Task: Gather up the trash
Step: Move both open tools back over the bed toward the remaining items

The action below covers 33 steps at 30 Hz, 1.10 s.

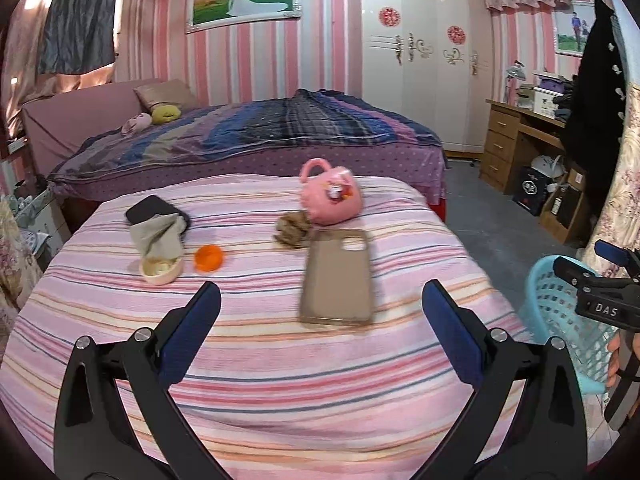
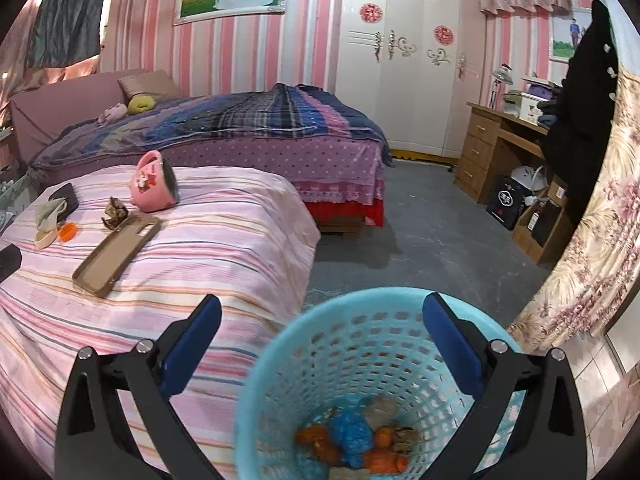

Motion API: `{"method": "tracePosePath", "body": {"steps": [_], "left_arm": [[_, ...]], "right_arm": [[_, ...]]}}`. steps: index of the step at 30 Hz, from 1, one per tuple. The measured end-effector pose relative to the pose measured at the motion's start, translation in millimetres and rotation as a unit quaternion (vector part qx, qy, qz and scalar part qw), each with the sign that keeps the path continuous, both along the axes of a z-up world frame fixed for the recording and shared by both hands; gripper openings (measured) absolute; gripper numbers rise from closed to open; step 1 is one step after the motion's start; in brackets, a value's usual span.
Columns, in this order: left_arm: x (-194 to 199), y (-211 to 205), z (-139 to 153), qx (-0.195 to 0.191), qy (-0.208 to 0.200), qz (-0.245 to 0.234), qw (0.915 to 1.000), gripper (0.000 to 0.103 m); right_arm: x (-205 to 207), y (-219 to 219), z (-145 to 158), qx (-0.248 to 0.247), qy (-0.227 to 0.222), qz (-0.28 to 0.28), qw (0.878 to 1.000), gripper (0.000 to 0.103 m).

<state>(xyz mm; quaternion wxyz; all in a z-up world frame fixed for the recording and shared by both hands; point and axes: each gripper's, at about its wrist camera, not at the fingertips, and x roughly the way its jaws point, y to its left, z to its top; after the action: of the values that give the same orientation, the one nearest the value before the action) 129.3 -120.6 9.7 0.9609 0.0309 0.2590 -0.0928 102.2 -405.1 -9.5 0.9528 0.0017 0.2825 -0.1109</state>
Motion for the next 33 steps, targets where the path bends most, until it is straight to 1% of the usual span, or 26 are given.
{"method": "tracePosePath", "body": {"steps": [9, 13, 19, 23, 28, 33], "left_arm": [[29, 42, 7, 0.007, -0.007, 0.028, 0.9996, 0.097], [39, 62, 2, 0.012, -0.011, 0.04, 0.9991, 0.097], [52, 92, -10, -0.004, 0.011, 0.056, 0.9983, 0.097], [58, 109, -11, -0.004, 0.011, 0.068, 0.9976, 0.097], [62, 132, -15, -0.015, 0.02, 0.084, 0.9961, 0.097], [68, 154, -20, -0.017, 0.028, 0.104, 0.9941, 0.097]], "right_arm": [[26, 38, 1, -0.002, 0.004, 0.024, 1.0, 0.098], [33, 49, 1, 0.0, 0.003, 0.031, 1.0, 0.098], [46, 70, -3, -0.011, 0.012, 0.041, 0.999, 0.098], [52, 84, -5, -0.02, 0.017, 0.044, 0.999, 0.098], [57, 92, -5, -0.005, 0.018, 0.048, 0.999, 0.098], [59, 103, -7, -0.015, 0.017, 0.052, 0.998, 0.098]]}}
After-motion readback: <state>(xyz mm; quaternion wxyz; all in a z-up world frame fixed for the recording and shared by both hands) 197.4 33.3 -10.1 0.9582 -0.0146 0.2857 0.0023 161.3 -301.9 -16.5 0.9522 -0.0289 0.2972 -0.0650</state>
